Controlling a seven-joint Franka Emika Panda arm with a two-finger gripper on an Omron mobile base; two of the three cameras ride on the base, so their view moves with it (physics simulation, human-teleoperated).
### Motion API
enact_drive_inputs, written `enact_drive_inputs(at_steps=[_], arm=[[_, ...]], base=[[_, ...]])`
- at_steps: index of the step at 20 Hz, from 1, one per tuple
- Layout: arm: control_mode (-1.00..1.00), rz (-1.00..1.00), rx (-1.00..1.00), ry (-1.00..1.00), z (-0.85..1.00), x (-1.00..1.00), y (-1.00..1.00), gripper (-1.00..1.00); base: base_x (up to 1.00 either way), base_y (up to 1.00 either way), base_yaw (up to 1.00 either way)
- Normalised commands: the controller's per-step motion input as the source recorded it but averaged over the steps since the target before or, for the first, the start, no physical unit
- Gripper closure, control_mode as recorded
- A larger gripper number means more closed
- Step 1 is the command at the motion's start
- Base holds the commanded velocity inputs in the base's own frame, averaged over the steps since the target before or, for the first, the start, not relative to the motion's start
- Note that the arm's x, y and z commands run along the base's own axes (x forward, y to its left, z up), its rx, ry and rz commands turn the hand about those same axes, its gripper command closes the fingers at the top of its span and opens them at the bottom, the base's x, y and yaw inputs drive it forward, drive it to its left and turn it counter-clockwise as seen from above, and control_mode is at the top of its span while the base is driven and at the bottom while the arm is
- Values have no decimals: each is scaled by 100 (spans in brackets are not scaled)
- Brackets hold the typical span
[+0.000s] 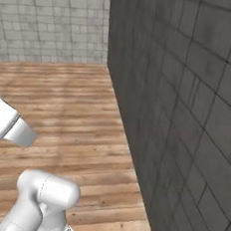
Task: Clear the mugs and bowl far away from the sink.
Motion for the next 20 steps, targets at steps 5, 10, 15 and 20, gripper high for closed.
enact_drive_inputs(at_steps=[5,10,15,20], arm=[[100,0,0,0,0,0,0,-100],[100,0,0,0,0,0,0,-100],[100,0,0,0,0,0,0,-100],[100,0,0,0,0,0,0,-100]], base=[[9,22,90],[71,94,14],[52,100,-6],[10,100,2]])
